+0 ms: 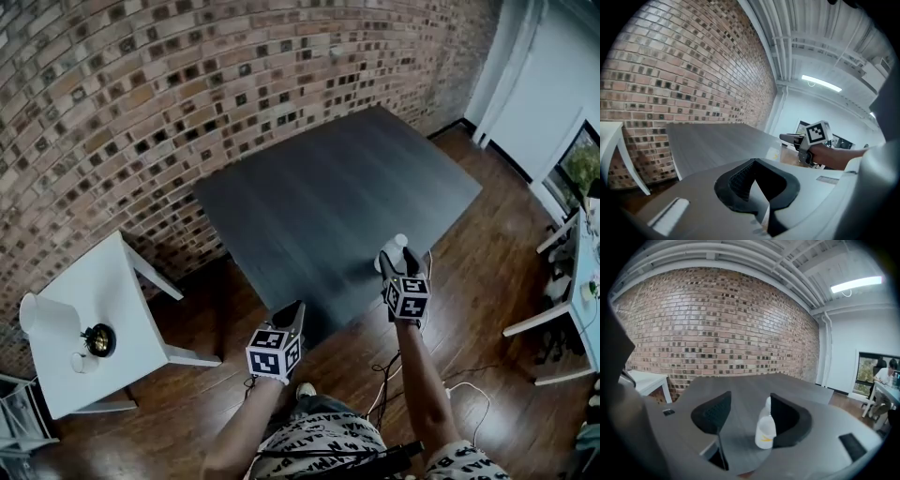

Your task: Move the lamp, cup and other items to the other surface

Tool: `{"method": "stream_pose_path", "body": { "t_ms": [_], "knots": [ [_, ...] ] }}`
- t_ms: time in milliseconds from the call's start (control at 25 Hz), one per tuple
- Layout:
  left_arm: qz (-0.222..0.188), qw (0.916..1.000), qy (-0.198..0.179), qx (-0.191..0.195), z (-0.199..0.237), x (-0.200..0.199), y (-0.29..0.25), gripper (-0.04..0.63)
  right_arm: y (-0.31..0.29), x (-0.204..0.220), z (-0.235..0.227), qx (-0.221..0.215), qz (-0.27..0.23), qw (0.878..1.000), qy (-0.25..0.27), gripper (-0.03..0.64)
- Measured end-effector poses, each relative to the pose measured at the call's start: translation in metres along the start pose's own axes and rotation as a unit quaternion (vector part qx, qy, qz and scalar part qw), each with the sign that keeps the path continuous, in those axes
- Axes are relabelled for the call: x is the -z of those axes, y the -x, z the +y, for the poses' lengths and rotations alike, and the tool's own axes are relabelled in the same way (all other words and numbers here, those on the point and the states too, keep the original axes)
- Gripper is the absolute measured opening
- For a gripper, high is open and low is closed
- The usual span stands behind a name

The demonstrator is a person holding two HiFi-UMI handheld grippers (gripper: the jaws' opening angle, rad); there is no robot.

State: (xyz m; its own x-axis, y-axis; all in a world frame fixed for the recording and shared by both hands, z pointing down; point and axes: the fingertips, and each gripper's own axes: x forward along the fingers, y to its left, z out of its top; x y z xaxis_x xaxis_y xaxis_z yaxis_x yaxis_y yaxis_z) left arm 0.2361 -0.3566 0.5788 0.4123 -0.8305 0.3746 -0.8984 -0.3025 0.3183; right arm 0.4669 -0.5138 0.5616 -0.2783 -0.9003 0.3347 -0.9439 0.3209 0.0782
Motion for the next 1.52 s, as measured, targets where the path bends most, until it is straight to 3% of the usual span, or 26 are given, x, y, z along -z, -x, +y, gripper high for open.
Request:
{"method": "stream_pose_path", "body": {
  "t_ms": [280, 560, 1000, 1200, 1520],
  "knots": [
    [-0.049, 0.9964, 0.042, -0.054, 0.057, -0.008, 0.1, 0.003, 0.062, -0.012, 0.153, -0.11, -0.011, 0.994, -0.016, 0.279],
    [-0.078, 0.9872, 0.062, -0.124, 0.105, 0.021, 0.227, 0.003, 0.12, -0.022, 0.317, -0.233, -0.027, 0.972, -0.017, 0.278],
    [-0.128, 0.9548, 0.127, -0.236, 0.168, 0.075, 0.407, 0.003, 0.212, 0.009, 0.516, -0.374, 0.012, 0.927, 0.009, 0.281],
    [-0.142, 0.943, 0.145, -0.264, 0.19, 0.098, 0.467, 0.003, 0.248, 0.025, 0.576, -0.412, 0.02, 0.91, 0.029, 0.282],
    [-0.142, 0.9324, 0.151, -0.296, 0.223, 0.134, 0.555, 0.003, 0.284, 0.04, 0.684, -0.457, 0.017, 0.888, 0.051, 0.282]
  ]
}}
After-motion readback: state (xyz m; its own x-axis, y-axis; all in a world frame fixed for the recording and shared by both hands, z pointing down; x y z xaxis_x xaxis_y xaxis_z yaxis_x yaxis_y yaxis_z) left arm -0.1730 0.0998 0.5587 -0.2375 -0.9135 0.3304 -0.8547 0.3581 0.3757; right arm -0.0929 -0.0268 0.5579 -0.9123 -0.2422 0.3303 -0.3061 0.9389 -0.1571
